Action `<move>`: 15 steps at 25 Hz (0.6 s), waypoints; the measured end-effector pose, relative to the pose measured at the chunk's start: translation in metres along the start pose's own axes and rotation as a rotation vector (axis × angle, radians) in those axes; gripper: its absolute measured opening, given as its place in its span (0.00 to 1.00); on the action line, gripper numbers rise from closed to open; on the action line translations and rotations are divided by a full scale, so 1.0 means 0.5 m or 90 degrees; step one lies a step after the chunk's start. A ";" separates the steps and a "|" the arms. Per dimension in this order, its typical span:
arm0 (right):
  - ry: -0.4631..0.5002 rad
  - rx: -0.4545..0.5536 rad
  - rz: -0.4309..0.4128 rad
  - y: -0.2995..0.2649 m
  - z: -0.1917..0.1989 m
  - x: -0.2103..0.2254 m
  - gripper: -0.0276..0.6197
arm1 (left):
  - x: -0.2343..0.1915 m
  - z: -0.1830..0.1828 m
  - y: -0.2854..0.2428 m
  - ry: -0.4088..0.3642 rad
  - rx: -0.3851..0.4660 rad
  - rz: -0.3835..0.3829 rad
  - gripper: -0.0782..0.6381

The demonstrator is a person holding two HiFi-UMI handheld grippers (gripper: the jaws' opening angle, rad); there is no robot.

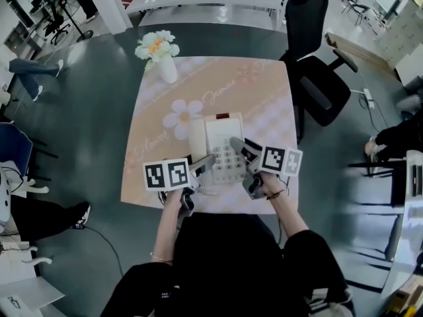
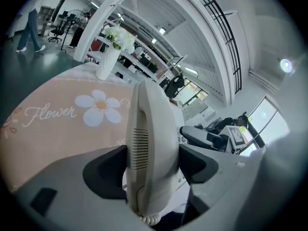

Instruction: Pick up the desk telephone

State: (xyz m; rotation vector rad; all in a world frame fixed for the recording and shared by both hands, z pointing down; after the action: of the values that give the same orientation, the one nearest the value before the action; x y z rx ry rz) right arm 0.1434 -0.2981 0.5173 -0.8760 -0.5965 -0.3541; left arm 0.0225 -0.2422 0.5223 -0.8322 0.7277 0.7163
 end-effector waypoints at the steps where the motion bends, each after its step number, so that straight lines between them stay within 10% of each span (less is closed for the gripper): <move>1: 0.000 0.004 -0.001 0.006 -0.001 -0.003 0.37 | 0.006 -0.001 0.003 -0.003 0.003 0.001 0.57; 15: 0.005 0.054 -0.031 0.093 -0.030 -0.052 0.37 | 0.094 -0.018 0.043 -0.052 0.025 0.015 0.56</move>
State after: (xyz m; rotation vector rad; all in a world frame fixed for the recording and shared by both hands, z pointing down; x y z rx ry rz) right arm 0.1523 -0.2808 0.4655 -0.7789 -0.6227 -0.3739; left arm 0.0290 -0.2273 0.4724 -0.7555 0.6769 0.7500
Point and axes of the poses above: the fingertips, and each gripper's own axes: y backward along the fingers, x to its right, z out of its underside, the point moved 1 cm from there along y, backward along the fingers, and after that the axes turned 15 degrees about z, right-handed, at the moved point
